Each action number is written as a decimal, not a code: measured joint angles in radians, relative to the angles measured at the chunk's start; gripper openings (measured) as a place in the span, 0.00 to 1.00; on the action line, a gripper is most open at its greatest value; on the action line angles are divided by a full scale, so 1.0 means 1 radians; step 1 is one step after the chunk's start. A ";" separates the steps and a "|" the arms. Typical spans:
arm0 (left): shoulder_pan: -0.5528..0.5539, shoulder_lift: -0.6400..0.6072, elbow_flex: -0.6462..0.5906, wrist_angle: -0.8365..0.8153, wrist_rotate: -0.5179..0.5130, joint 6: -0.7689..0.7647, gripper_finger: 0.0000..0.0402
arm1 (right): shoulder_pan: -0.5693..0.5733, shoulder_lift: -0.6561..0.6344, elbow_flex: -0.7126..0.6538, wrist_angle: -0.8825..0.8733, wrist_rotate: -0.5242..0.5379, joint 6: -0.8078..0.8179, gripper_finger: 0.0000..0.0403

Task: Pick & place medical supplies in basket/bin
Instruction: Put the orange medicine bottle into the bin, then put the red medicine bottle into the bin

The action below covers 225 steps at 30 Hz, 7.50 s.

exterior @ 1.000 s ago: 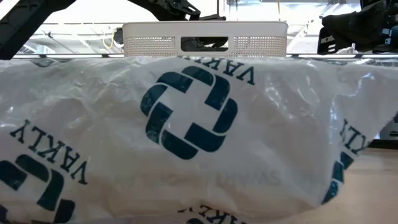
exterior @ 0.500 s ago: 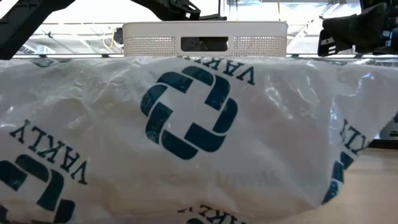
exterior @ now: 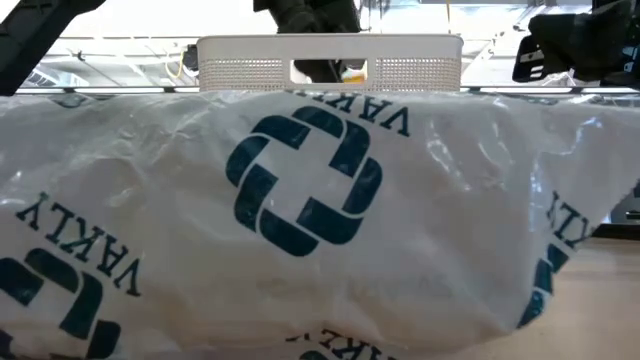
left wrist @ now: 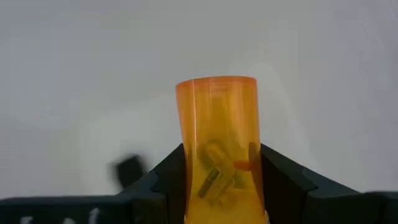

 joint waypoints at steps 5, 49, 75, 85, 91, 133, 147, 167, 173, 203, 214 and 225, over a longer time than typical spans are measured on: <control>0.111 -0.002 -0.027 0.022 0.094 -0.025 0.38 | 0.000 0.000 -0.001 -0.001 0.000 -0.010 0.00; -0.015 -0.074 0.020 -0.135 -0.298 -0.113 0.84 | 0.000 0.000 -0.004 0.123 -0.024 -0.017 0.00; -0.272 -1.304 -1.500 1.181 -0.274 -0.465 0.01 | 0.000 0.000 -0.004 0.118 0.056 -0.005 0.00; -0.320 -1.379 -1.960 1.779 -0.329 -0.476 0.00 | 0.000 0.001 -0.004 0.091 0.114 0.017 0.00; -0.333 -1.380 -1.993 1.801 -0.350 -0.472 0.00 | 0.000 0.001 -0.004 0.083 0.122 0.074 0.00; -0.332 -1.380 -1.987 1.627 -0.379 -0.776 0.01 | 0.478 1.323 0.962 -0.486 0.819 0.317 0.51; -0.332 -1.380 -1.987 1.694 -0.477 -0.631 0.07 | 0.307 1.448 1.030 -0.612 0.631 0.494 0.75; -0.332 -1.380 -1.987 1.695 -0.473 -0.708 0.08 | 0.320 1.447 1.030 -0.703 0.710 0.593 0.77; -0.332 -1.380 -1.987 1.702 -0.459 -0.713 0.08 | 0.294 1.447 1.029 -0.706 0.690 0.591 0.77; -0.332 -1.380 -1.987 1.719 -0.411 -0.704 0.08 | 0.261 1.335 1.025 -0.737 0.412 0.450 0.32; -0.332 -1.380 -1.987 1.718 -0.412 -0.705 0.08 | 0.287 0.663 1.012 -0.878 0.399 0.230 0.33; -0.332 -1.380 -1.987 1.717 -0.421 -0.679 0.08 | 0.193 0.232 0.582 -0.677 0.478 0.140 0.32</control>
